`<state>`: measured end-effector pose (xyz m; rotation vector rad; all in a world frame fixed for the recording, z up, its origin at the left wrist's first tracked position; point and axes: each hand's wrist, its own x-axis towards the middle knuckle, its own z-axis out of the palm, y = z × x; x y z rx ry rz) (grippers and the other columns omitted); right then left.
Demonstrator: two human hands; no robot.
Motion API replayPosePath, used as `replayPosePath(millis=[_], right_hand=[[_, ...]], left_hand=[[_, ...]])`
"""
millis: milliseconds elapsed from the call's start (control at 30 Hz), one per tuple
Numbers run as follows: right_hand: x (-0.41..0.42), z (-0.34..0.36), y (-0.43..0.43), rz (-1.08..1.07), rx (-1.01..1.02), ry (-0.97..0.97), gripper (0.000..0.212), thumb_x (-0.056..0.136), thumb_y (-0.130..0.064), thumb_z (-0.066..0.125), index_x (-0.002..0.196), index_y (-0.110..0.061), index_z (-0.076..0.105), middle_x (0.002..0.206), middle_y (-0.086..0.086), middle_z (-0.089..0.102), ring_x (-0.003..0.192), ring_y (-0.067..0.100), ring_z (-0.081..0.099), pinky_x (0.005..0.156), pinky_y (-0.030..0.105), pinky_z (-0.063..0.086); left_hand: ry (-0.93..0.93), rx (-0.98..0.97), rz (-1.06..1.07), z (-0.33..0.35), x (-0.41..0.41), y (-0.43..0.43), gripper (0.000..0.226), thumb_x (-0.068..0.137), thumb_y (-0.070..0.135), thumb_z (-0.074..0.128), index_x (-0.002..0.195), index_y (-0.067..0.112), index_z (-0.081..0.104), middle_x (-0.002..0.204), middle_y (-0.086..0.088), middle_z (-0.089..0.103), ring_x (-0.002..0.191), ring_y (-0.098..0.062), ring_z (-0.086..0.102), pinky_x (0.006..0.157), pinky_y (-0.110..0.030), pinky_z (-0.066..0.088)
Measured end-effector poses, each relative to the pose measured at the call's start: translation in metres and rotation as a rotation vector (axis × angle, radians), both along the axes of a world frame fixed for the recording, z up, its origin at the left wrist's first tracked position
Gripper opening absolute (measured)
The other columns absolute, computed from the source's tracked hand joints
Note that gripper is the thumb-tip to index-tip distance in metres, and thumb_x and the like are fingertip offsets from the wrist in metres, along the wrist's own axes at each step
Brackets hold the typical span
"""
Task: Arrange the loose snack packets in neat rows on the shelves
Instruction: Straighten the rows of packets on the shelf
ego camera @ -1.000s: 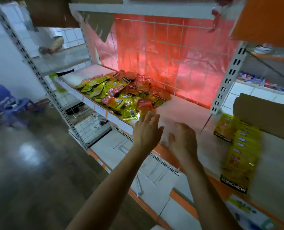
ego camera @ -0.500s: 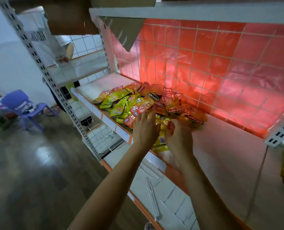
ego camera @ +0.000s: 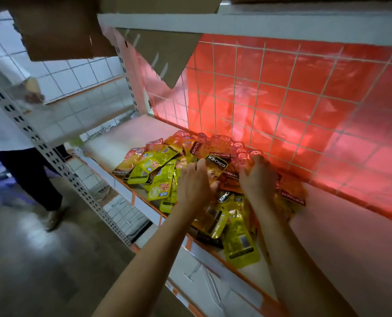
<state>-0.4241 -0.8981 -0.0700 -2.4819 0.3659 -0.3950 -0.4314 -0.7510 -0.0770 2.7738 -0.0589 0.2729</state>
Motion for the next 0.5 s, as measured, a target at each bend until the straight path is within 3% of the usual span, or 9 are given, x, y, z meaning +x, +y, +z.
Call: replayPosePath(millis=[167, 333, 500], right_hand=[[0.013, -0.009, 0.013, -0.107, -0.060, 0.133, 0.059, 0.092, -0.038, 0.057, 0.138, -0.005, 0.040, 0.130, 0.021, 0.053, 0.120, 0.038, 0.049, 0.097, 0.041, 0.039], [0.014, -0.011, 0.014, -0.219, -0.076, 0.131, 0.069, 0.085, -0.043, 0.065, 0.135, -0.003, 0.040, 0.133, 0.020, 0.050, 0.125, 0.036, 0.044, 0.102, 0.041, 0.037], [-0.005, -0.002, 0.018, -0.334, 0.104, 0.004, 0.062, 0.077, -0.023, 0.075, 0.130, -0.009, 0.046, 0.128, 0.017, 0.050, 0.120, 0.035, 0.047, 0.098, 0.039, 0.039]], left_hand=[[-0.027, 0.035, -0.095, -0.001, 0.018, 0.014, 0.066, 0.074, 0.059, 0.071, 0.123, 0.019, 0.051, 0.111, -0.002, 0.059, 0.108, -0.024, 0.051, 0.095, -0.033, 0.040], [-0.071, -0.037, -0.182, 0.001, 0.025, 0.020, 0.066, 0.068, 0.059, 0.075, 0.122, 0.026, 0.054, 0.106, 0.003, 0.062, 0.102, -0.021, 0.054, 0.091, -0.033, 0.042], [-0.104, -0.230, -0.299, 0.008, 0.020, 0.024, 0.054, 0.072, 0.047, 0.076, 0.119, 0.031, 0.058, 0.097, 0.005, 0.064, 0.091, -0.019, 0.060, 0.084, -0.036, 0.048]])
